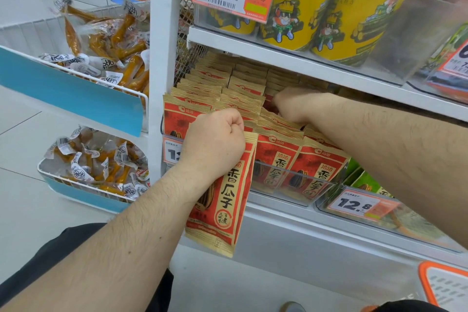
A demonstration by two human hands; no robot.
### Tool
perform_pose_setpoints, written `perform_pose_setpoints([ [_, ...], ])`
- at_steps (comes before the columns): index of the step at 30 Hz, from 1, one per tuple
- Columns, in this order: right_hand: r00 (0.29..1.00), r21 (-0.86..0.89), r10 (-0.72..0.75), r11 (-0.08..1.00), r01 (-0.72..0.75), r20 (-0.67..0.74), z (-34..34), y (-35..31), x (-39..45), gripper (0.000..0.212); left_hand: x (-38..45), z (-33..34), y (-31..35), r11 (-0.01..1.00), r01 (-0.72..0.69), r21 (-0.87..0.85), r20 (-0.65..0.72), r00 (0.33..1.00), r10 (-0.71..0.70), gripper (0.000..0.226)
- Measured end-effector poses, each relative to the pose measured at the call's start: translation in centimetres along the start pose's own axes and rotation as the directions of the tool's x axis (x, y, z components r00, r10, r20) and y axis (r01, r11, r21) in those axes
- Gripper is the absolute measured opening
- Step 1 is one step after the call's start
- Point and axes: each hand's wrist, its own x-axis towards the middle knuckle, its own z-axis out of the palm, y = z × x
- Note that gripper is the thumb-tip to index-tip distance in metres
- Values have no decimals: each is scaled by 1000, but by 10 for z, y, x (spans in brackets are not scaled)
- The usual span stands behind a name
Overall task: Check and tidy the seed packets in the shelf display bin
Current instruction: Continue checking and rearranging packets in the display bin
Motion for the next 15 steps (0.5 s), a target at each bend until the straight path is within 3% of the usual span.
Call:
perform_pose_setpoints([
  [4,998,235,-20,972,7,51,-16,9,-14,40,-4,0,7,999,31,28,16,999,-31,32],
  [6,999,327,-24,945,11,37,-25,10,-32,56,-6,-1,10,999,15,30,21,1000,-16,29],
  [8,999,410,-44,911,46,-14,-27,7,-59,57,-8,-2,12,1000,1,16,34,999,-1,25],
  [10,979,380,-84,913,151,-187,-21,-2,-91,47,-8,-4,13,1000,-6,-16,66,998,7,22],
  [12,862,359,-69,890,280,-502,-7,-12,-122,34,-9,-4,13,999,-13,-42,109,994,17,21],
  [13,785,401,8,863,308,-619,0,-18,-135,28,-10,-3,14,998,-24,-51,122,992,30,21],
  [14,747,496,117,812,307,-655,6,-25,-147,21,-11,-2,15,997,-43,-56,128,991,50,20],
  [15,755,617,221,732,290,-617,11,-30,-155,15,-12,-1,16,996,-71,-62,127,989,78,20],
])
